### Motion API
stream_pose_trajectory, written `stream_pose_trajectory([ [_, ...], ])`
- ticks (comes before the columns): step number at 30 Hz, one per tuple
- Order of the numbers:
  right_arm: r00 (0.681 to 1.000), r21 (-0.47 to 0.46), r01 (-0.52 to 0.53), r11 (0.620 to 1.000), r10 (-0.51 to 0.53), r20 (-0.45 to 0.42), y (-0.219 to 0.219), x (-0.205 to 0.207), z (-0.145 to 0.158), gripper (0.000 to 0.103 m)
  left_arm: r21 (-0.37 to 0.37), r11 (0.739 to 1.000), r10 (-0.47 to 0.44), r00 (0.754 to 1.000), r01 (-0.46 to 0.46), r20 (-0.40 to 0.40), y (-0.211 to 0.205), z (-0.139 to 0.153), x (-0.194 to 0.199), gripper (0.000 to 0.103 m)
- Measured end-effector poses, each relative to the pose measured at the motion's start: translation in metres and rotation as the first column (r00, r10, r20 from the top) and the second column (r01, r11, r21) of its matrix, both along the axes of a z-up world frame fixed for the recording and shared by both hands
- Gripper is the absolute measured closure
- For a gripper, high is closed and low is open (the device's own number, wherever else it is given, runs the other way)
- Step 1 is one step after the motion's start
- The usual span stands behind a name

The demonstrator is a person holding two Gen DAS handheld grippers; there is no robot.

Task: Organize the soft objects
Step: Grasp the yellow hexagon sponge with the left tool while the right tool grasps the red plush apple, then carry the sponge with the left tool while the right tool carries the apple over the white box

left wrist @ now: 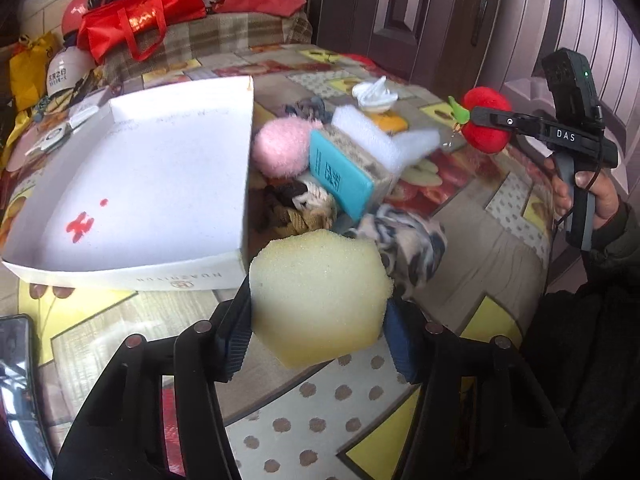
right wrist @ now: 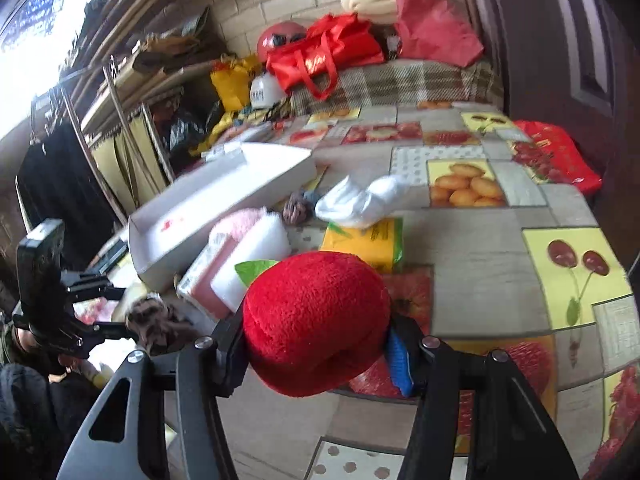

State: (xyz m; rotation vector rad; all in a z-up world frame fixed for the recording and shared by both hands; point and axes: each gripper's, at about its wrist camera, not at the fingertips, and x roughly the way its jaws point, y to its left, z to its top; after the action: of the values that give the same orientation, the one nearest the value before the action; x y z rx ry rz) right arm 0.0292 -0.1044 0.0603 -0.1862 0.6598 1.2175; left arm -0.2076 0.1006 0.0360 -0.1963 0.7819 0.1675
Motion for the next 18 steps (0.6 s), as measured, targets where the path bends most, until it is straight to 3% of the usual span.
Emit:
stream_pose_trajectory([
  [6, 0.989, 0.25, 0.12, 0.961, -0.138, 0.055, -0.039, 0.002, 0.054, 0.046, 0.11, 0.989, 0.076, 0.975, -0.1, 0.207, 0.013, 0.052, -0.023, 0.045],
  [13, 0.985, 0.384, 0.133, 0.913, -0.164, 0.047, -0.015, -0.008, 0.073, 0.046, 0.179, 0.944, 0.182, 0.89, -0.277, 0.419, 0.049, 0.112, 0.009, 0.045],
  [16, 0.99, 0.419, 0.11, 0.901, -0.137, 0.035, -0.002, -0.014, 0.081, 0.046, 0.304, 0.864, 0.224, 0.846, -0.402, 0.483, 0.055, 0.128, 0.034, 0.045],
  [18, 0.991, 0.426, 0.087, 0.901, -0.124, 0.059, 0.008, -0.022, 0.084, 0.046, 0.336, 0.817, 0.261, 0.821, -0.469, 0.508, 0.064, 0.124, 0.043, 0.045],
])
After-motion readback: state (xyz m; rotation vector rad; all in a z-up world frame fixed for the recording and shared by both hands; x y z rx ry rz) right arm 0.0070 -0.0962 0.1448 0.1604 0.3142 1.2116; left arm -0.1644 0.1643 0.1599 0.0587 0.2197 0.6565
